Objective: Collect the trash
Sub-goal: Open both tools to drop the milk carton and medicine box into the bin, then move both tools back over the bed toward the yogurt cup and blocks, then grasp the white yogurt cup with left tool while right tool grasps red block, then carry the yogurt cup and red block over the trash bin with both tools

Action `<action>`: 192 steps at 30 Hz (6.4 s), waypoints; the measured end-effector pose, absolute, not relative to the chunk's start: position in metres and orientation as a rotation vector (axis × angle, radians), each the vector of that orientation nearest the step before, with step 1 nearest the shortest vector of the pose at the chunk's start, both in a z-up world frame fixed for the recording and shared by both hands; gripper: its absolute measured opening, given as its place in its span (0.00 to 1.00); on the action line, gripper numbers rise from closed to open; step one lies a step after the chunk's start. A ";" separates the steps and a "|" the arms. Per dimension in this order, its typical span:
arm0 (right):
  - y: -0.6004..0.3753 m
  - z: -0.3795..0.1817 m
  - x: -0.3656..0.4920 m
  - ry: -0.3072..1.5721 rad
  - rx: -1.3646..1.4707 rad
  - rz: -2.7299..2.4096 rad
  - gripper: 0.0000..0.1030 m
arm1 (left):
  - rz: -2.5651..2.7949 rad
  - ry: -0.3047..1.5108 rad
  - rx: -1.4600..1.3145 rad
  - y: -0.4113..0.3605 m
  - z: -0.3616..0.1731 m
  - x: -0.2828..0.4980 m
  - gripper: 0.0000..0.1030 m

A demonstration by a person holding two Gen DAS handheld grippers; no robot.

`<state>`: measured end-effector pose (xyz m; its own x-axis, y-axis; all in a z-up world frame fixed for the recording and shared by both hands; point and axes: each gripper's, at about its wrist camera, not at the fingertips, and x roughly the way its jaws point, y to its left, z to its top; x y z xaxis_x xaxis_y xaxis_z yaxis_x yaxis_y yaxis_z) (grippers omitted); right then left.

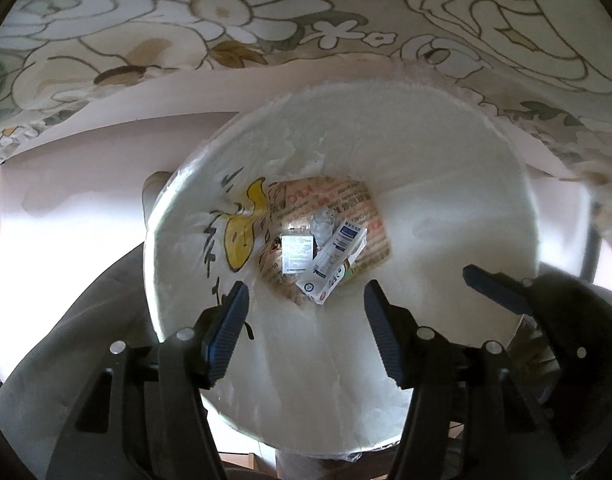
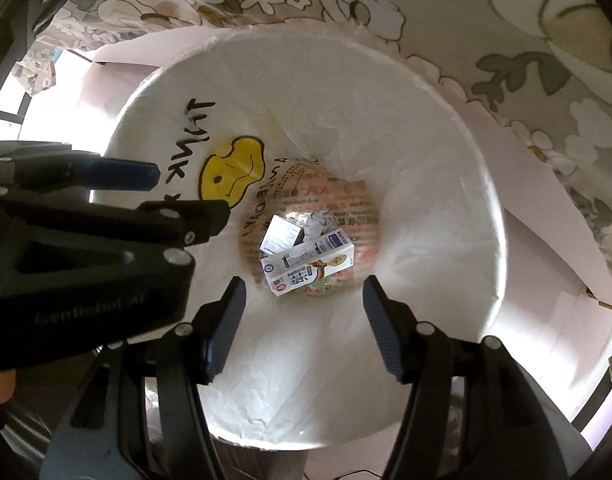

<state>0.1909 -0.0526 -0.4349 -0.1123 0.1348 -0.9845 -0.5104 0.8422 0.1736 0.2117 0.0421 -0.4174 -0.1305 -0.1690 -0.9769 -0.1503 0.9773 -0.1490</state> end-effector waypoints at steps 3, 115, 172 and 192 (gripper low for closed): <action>-0.057 -0.428 0.189 1.595 -0.302 0.553 0.60 | -0.022 1.690 -0.222 0.040 -0.408 0.206 0.60; 0.006 -0.161 0.576 1.199 -0.216 0.660 0.74 | -0.002 1.122 0.476 0.139 -0.125 0.793 0.73; -0.018 -0.114 0.501 1.050 -0.377 0.637 0.20 | 0.139 1.033 0.206 0.153 -0.054 0.666 0.65; -0.053 0.088 0.397 0.741 -0.378 0.528 0.20 | 0.113 0.836 0.158 0.117 0.130 0.454 0.65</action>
<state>0.3974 -0.0527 0.0876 0.6186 0.3180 -0.7185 -0.5759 0.8056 -0.1392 0.4543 0.1169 0.1298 0.6653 0.1613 -0.7290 -0.0371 0.9823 0.1835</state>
